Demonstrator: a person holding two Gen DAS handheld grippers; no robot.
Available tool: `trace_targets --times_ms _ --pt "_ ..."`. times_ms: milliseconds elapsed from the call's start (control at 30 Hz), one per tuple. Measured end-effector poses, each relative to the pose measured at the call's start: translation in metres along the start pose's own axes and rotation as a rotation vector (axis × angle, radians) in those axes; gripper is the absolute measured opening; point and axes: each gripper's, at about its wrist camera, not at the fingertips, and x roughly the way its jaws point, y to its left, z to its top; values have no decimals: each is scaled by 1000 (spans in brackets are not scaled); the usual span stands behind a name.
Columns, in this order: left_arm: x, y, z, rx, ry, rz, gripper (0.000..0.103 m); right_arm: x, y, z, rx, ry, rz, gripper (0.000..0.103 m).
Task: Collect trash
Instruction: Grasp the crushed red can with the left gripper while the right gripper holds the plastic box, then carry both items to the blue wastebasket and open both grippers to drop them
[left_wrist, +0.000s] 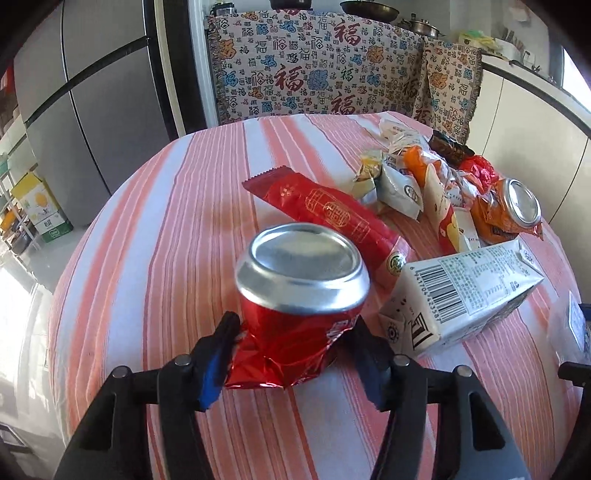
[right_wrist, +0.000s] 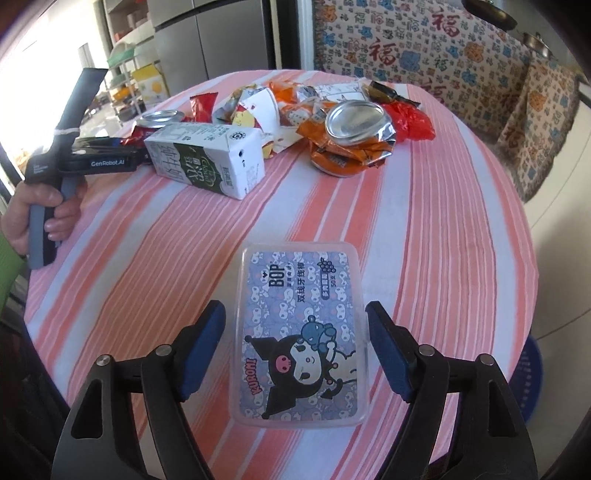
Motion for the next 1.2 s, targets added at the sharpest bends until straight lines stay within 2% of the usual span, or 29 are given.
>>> trace_targets --times_ms 133,167,200,333,533,700,1067,1200 --pt "-10 2 -9 -49 -11 10 60 1 1 9 -14 21 16 79" --pt "-16 4 -14 -70 -16 6 60 2 0 10 -13 32 20 76" --pt "-21 6 -18 -91 -21 -1 60 2 -1 11 -16 41 12 64" --pt "-43 8 -31 -137 -42 -17 60 -5 -3 8 -2 39 17 64" --pt "-73 -2 -47 -138 -64 -40 60 -15 -3 4 47 6 31 64" --pt "-93 -16 -53 -131 -81 -66 60 -9 -1 -4 80 13 44 64" --pt "-128 -69 -50 -63 -114 -114 60 -6 3 -16 110 -24 48 64" --pt "-132 -86 -49 -64 -116 -158 60 -7 6 -19 109 -37 44 64"
